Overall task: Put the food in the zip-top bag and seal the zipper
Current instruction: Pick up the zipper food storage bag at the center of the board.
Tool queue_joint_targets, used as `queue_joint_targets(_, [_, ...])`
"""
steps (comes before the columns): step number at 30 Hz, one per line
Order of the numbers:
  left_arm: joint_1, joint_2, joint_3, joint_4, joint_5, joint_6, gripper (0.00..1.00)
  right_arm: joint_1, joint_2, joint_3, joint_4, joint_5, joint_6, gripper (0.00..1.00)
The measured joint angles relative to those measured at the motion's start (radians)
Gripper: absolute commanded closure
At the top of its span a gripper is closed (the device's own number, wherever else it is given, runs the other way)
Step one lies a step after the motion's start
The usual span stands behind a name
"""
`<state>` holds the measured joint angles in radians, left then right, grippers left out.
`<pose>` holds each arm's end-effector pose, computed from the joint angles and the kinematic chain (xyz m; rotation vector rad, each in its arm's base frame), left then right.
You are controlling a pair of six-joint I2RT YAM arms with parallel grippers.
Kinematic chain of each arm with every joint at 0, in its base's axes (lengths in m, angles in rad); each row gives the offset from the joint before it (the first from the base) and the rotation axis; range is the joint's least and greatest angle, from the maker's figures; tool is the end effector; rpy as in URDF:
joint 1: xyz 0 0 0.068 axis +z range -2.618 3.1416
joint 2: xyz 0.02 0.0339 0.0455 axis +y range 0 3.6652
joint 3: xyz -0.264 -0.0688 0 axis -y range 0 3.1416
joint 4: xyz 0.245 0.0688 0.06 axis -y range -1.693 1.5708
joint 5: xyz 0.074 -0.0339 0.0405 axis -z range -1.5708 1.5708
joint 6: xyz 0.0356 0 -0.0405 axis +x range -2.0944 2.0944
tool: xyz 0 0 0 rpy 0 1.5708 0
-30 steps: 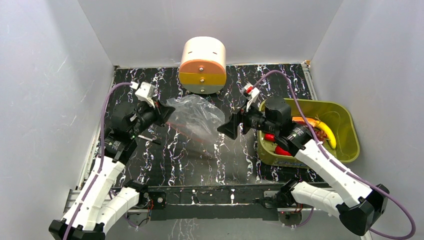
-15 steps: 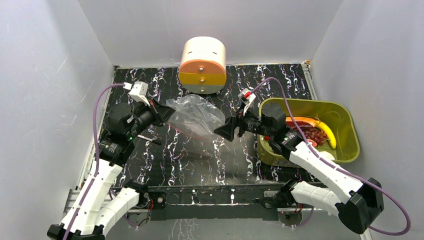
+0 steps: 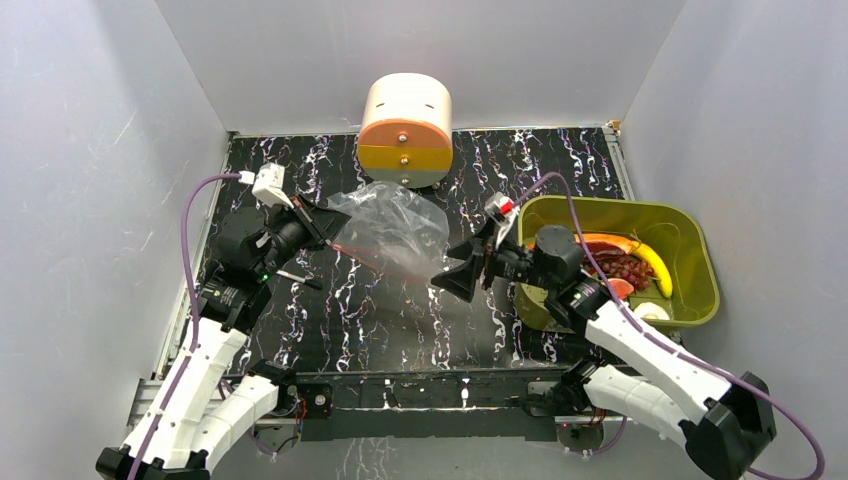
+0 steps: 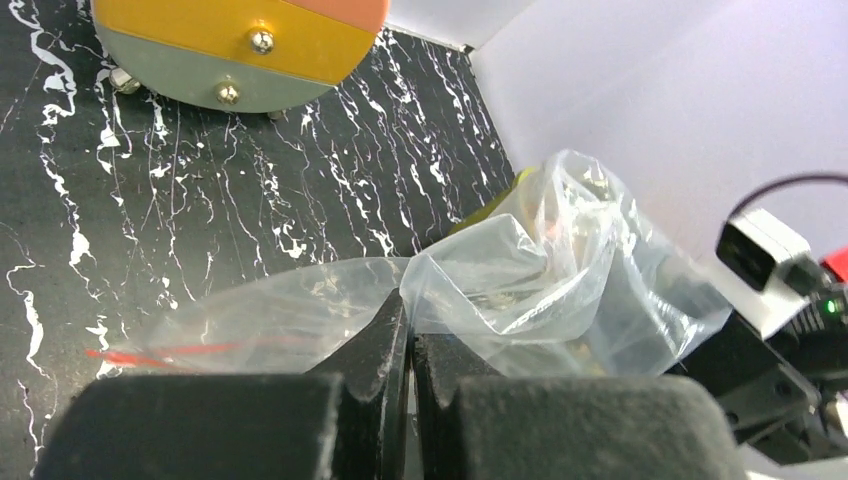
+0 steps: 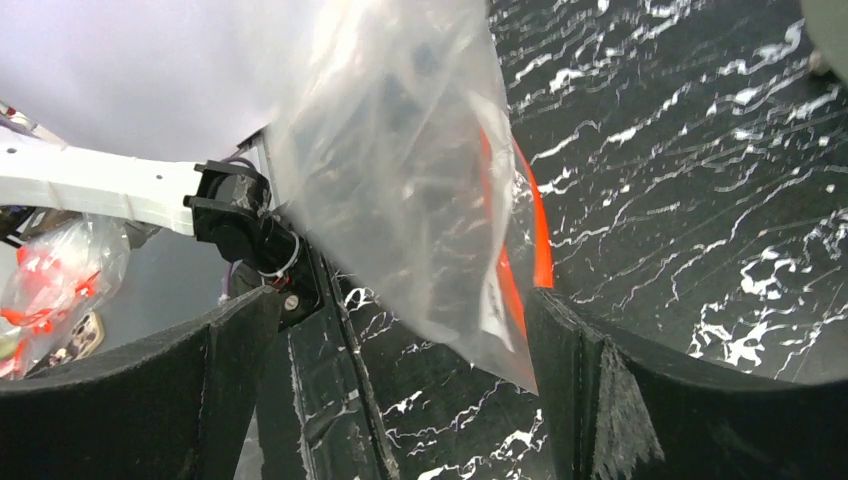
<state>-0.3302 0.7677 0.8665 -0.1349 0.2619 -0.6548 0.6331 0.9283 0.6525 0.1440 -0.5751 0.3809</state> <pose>0.1637 -0.0659 0.3768 -0.0609 1.6930 -0.9615 0.1634 0.1439 0.3022 -0.6831 1.7119 1.2204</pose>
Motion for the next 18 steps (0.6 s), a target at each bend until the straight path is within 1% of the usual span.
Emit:
queue_joint_targets(3, [0.0, 0.0, 0.001, 0.003, -0.025, -0.026, 1.0, 0.0, -0.08, -0.054, 0.04, 0.0, -0.014, 0.11])
queue_joint_targets(6, [0.0, 0.003, 0.016, -0.009, -0.038, -0.042, 1.0, 0.0, -0.121, -0.068, 0.084, 0.001, -0.037, 0.18])
queue_joint_targets(9, [0.0, 0.005, 0.041, -0.013, -0.036, -0.061, 1.0, 0.0, -0.121, -0.068, 0.116, 0.006, -0.064, 0.26])
queue_joint_targets(12, [0.0, -0.001, 0.058, -0.011, -0.024, -0.078, 1.0, 0.0, -0.1, -0.068, 0.124, 0.009, -0.095, 0.29])
queue_joint_targets(15, [0.0, -0.014, 0.059, -0.013, -0.011, -0.095, 1.0, 0.0, -0.069, -0.068, 0.122, 0.027, -0.121, 0.3])
queue_joint_targets(18, [0.0, -0.021, 0.065, -0.023, -0.005, -0.106, 1.0, 0.0, -0.053, -0.069, 0.125, 0.047, -0.135, 0.34])
